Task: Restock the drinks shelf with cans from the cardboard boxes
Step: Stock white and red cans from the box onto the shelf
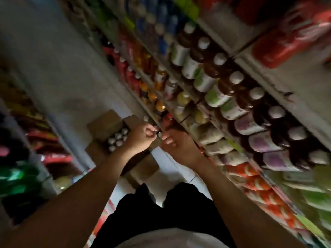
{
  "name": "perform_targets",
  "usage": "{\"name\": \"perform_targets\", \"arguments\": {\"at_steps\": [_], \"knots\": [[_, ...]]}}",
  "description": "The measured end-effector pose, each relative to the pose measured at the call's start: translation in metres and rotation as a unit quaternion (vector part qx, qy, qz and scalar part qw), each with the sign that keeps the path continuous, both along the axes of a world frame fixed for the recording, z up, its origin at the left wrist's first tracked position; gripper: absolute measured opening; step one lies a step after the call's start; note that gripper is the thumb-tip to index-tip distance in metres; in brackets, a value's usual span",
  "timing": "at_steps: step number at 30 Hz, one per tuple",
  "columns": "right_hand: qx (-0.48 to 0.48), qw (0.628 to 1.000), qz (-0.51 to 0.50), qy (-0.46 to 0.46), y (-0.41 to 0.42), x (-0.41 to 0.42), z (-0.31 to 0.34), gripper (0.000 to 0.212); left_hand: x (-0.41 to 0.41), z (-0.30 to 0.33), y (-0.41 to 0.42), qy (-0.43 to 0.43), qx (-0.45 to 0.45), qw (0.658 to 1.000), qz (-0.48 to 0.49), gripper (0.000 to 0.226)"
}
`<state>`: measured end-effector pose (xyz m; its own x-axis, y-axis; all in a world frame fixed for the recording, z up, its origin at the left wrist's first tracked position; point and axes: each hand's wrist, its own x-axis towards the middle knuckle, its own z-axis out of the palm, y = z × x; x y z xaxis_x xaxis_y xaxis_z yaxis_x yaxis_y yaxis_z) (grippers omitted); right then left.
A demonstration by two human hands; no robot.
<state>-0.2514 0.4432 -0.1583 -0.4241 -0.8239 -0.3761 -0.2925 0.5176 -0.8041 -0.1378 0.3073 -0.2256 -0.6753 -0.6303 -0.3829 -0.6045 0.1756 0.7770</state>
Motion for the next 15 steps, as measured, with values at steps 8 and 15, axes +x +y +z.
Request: {"name": "perform_targets", "arguments": {"at_steps": [8,15], "knots": [[0.158,0.97,0.181,0.01,-0.091,0.076,-0.284,0.029,0.156,-0.222,0.001,-0.141,0.091,0.944,0.284,0.018],[0.208,0.934,0.286,0.048,-0.154,0.109,-0.503,0.06,0.171,-0.39,-0.025,-0.075,0.074,0.93,0.352,0.024]]}}
